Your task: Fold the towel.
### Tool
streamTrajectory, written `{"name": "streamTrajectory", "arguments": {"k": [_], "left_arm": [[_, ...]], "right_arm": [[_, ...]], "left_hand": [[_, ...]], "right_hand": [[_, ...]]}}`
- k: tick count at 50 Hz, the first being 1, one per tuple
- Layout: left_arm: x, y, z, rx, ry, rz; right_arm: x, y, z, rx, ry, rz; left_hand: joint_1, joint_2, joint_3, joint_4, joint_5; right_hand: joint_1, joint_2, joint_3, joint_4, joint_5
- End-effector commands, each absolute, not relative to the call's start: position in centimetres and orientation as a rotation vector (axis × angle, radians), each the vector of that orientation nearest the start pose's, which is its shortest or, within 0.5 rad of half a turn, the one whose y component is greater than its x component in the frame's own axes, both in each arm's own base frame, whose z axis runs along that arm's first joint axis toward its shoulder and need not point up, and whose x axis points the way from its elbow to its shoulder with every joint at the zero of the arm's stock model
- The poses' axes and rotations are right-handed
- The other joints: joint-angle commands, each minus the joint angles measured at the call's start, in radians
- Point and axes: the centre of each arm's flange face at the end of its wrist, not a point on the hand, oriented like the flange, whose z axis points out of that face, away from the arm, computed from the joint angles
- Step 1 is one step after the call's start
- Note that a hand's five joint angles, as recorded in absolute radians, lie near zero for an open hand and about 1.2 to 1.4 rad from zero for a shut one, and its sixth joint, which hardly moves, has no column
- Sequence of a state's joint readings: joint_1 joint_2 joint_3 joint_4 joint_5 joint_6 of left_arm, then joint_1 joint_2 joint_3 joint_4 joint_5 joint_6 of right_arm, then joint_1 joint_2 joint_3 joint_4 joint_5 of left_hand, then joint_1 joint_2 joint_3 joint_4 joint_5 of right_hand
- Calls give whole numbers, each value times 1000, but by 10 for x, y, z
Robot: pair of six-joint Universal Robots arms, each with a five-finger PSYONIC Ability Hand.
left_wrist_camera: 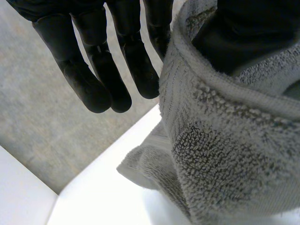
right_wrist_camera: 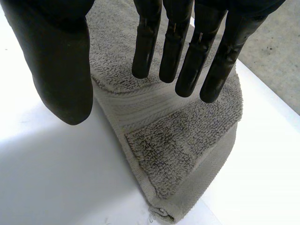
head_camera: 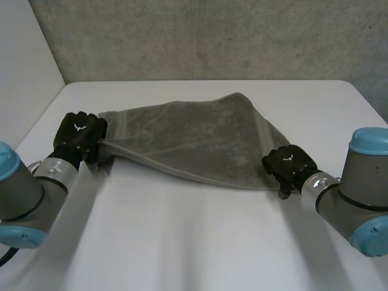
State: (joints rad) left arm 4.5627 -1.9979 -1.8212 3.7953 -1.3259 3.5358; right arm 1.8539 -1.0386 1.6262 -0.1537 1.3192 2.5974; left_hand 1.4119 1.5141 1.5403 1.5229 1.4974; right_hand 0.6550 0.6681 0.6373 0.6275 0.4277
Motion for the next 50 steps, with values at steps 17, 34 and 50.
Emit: {"name": "streamTrajectory", "arguments": {"k": [17,34,50], "left_arm": [[-200,-340,140,775,2181,-2088],[-196,-347,139,732,2176,-2069],[-195,-344,136,734,2188,-2058]], "right_arm": [[247,-307,116,-1167,2298,-1662],[248,-313,118,-1153,2295,-1694],[250,-323,109,-1125,2311,-1693]], "left_hand": [[-16,-118,-144,-127,-276],[-16,-118,-144,-127,-276],[-16,-118,-144,-127,-276]], "right_hand": [[-24,-37,-6,3,29],[58,45,76,86,111],[155,142,173,182,208]]}}
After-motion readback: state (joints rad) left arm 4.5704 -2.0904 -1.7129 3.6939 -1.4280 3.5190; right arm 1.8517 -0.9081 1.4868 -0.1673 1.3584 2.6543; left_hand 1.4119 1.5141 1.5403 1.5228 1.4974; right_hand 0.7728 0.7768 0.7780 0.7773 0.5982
